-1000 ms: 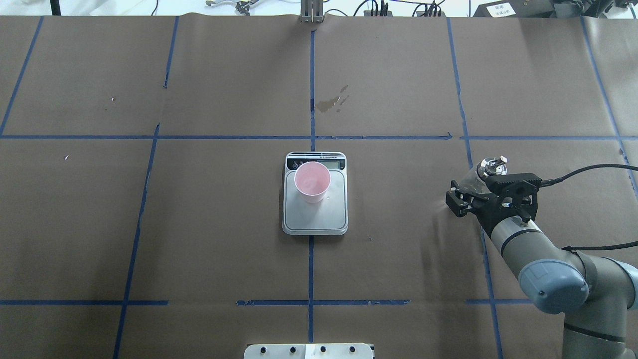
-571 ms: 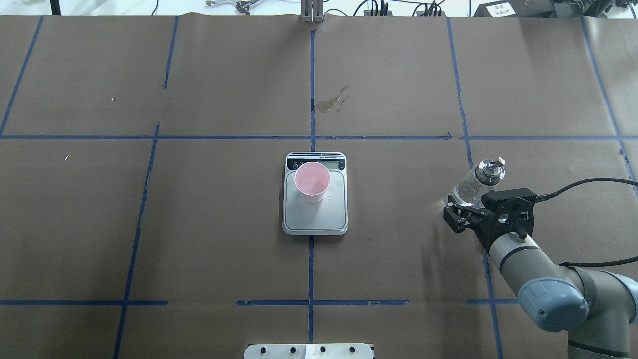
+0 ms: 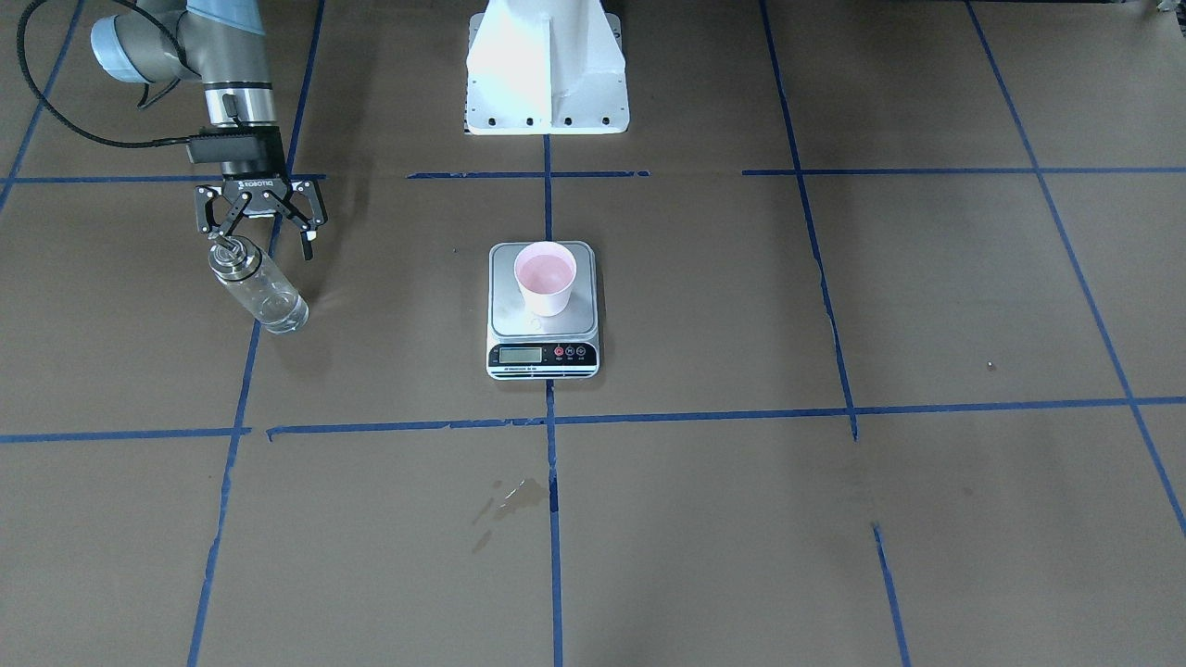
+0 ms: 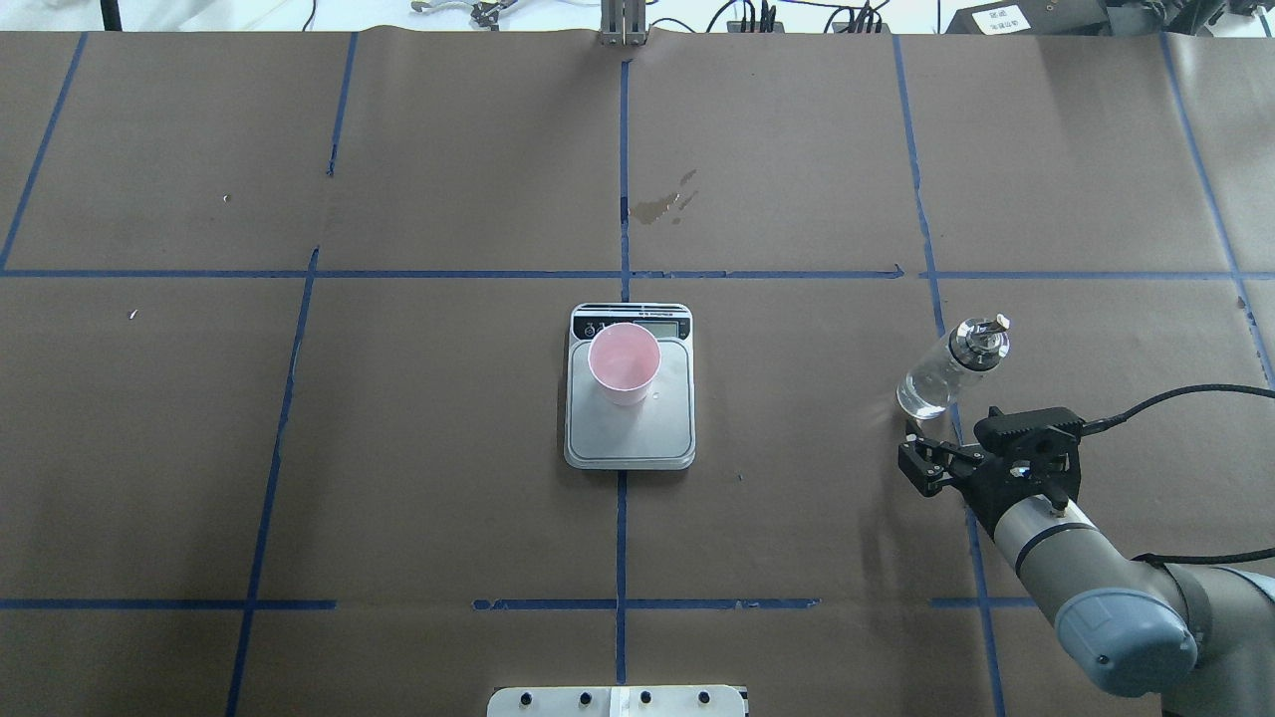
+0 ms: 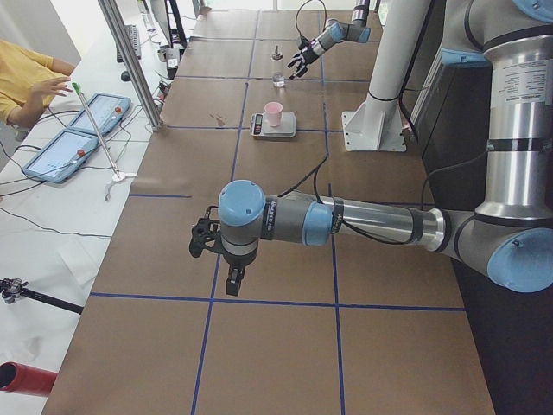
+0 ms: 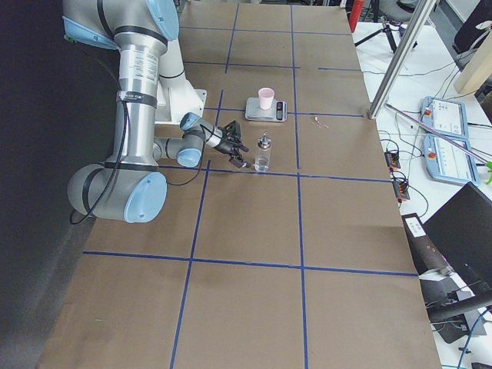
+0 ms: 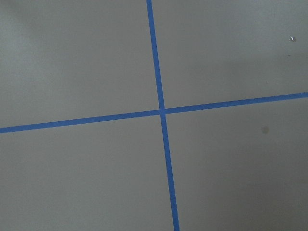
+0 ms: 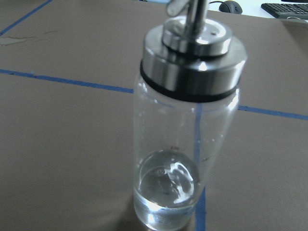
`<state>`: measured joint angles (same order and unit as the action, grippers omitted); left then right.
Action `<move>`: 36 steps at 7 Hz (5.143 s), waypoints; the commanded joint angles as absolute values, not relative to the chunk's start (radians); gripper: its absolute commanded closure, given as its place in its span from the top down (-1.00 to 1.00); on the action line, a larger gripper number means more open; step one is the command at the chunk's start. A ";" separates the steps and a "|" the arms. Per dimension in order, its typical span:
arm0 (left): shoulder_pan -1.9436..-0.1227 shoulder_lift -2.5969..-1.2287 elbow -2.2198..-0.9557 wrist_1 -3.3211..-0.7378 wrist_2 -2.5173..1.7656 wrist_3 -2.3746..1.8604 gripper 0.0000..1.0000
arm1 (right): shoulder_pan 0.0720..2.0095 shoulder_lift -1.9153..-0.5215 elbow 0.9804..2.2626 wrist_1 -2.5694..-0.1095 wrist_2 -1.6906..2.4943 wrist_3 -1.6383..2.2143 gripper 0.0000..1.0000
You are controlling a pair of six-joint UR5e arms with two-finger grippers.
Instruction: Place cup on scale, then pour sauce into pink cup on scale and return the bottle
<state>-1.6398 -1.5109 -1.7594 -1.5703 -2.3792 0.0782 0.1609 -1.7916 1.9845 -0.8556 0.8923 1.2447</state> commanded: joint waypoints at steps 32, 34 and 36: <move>-1.634 -1.471 -1.721 -1.557 -2.353 0.077 1.00 | 1.519 -1.733 1.767 -1.635 2.315 -0.090 1.00; -1.634 -1.471 -1.721 -1.557 -2.353 0.077 1.00 | 1.519 -1.733 1.767 -1.635 2.315 -0.091 1.00; -1.634 -1.470 -1.721 -1.555 -2.353 0.077 1.00 | 1.517 -1.735 1.766 -1.635 2.315 -0.092 1.00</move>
<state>-1.6337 -1.4707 -1.7214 -1.5567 -2.3530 0.0760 1.5183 -1.7339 1.7661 -1.6352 2.3148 -0.0908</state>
